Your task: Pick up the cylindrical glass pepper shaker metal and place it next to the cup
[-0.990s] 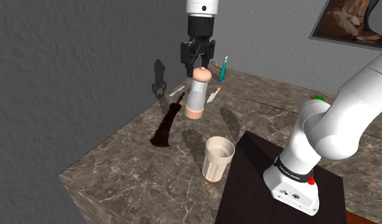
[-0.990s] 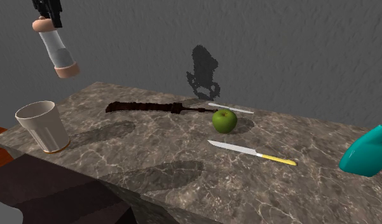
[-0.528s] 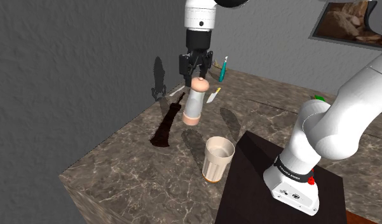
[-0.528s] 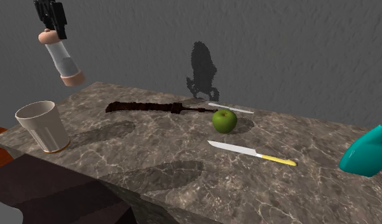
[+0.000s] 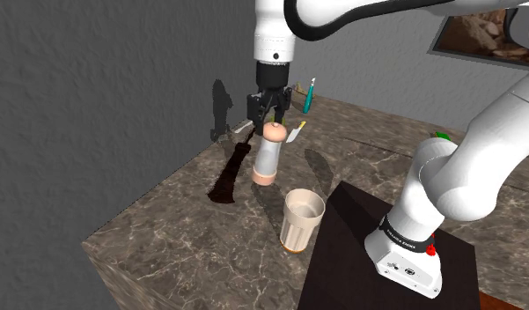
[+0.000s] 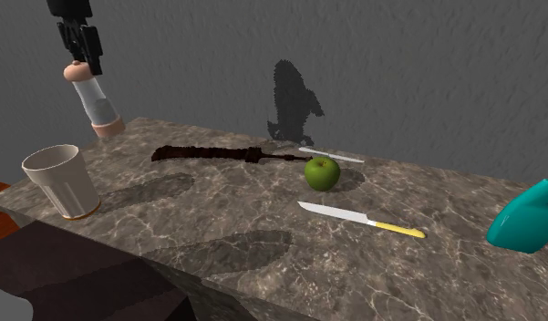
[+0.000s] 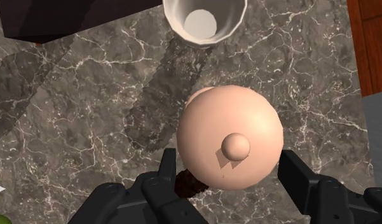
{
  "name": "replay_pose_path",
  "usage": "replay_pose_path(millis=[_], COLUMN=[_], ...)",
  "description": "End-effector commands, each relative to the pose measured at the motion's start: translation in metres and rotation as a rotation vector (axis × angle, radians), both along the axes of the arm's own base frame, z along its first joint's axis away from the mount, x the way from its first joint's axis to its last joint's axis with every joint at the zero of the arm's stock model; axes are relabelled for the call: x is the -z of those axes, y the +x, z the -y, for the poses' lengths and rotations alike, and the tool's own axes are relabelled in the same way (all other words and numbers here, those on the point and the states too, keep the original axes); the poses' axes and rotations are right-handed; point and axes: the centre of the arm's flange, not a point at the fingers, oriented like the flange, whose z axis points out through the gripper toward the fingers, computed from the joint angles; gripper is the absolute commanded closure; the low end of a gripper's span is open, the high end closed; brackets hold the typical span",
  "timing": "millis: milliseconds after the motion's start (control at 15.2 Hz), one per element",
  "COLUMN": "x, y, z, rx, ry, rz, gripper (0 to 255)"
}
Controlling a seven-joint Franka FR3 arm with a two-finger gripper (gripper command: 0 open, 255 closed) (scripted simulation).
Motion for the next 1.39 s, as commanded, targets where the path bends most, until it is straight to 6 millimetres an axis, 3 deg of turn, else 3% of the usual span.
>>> replay_pose_path(millis=[0, 1320], x=[0.011, 0.117], y=[0.000, 0.000], z=[0.000, 0.000], rx=[0.000, 0.000], ry=[0.000, 0.000], rz=[0.001, 0.001], gripper=[255, 255])
